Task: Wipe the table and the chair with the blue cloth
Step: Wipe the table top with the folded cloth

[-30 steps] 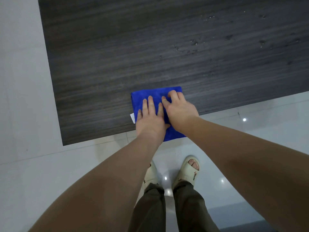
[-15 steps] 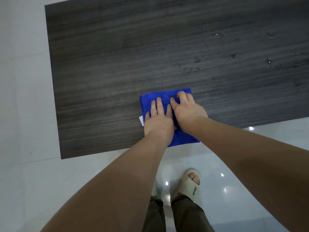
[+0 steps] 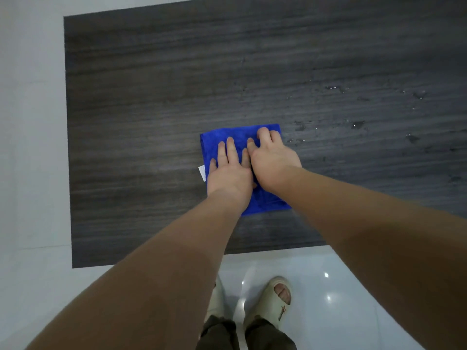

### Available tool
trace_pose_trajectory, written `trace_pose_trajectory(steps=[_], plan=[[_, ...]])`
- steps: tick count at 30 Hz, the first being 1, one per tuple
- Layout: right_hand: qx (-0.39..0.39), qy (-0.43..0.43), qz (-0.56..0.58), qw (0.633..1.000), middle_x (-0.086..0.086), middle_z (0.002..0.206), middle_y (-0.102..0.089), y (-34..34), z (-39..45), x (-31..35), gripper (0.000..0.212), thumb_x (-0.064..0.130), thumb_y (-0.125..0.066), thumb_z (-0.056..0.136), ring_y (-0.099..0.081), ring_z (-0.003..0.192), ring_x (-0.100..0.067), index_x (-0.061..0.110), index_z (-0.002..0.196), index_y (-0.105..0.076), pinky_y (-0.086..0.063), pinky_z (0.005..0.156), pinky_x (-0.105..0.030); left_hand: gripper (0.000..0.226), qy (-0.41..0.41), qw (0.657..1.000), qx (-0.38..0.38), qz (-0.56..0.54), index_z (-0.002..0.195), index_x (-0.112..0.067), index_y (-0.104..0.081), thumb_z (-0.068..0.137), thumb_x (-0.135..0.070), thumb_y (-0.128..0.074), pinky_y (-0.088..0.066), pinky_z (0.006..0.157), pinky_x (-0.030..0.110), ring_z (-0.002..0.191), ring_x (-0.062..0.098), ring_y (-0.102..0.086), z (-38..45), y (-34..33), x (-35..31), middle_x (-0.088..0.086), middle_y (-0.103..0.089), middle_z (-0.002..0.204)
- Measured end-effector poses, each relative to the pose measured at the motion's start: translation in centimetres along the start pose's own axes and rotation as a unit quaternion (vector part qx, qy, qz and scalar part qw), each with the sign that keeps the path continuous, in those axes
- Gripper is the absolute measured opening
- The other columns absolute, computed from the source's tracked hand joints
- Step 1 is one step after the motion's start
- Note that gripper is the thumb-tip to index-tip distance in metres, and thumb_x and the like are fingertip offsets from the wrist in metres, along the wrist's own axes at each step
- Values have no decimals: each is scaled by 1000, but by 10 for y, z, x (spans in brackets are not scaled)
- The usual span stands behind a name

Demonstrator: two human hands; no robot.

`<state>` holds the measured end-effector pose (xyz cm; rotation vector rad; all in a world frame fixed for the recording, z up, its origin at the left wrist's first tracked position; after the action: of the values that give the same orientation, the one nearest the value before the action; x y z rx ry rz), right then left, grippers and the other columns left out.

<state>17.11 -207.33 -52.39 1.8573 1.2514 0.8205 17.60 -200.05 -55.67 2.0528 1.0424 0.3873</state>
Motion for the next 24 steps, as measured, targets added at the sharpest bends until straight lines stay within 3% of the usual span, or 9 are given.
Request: trace_pose_trajectory(steps=[5, 10, 20, 24], plan=[[5, -6, -1, 1000, -12, 148, -18, 15, 23, -2, 67, 25, -57, 93, -26, 133, -27, 8, 150, -25, -42, 85, -31, 80, 3, 1000, 2, 7, 156, -17, 15, 102, -35, -42, -10, 122, 46, 149, 33, 18, 20, 17, 5, 18, 25, 159], [11, -9, 4, 1000, -12, 150, -16, 28, 46, -8, 72, 27, -61, 91, -25, 134, -27, 8, 150, -25, -41, 95, -33, 80, -2, 1000, 2, 23, 155, -16, 16, 102, -31, -43, -11, 122, 46, 149, 34, 18, 40, 34, 9, 19, 24, 159], [-17, -18, 41, 999, -10, 149, -19, 67, 110, -22, 60, 29, -43, 100, -25, 134, -26, 8, 152, -23, -36, 101, -32, 75, -6, 1000, 4, 29, 154, -14, 19, 104, -32, -35, -13, 121, 48, 148, 37, 16, 95, 82, 19, 21, 24, 159], [-19, -20, 38, 999, -10, 149, -18, 85, 138, -29, 60, 31, -44, 99, -25, 135, -26, 9, 152, -24, -36, 103, -33, 76, -8, 1000, 1, 25, 154, -14, 19, 104, -31, -37, -12, 122, 48, 148, 37, 17, 122, 104, 22, 21, 24, 159]])
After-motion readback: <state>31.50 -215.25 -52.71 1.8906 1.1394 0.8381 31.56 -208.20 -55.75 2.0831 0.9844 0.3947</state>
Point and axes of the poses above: each hand's wrist, its own z-axis towards the middle knuckle, its own y-axis out of the back of the hand, x = y × z, the point moved 10 cm from there along z, towards the middle knuckle
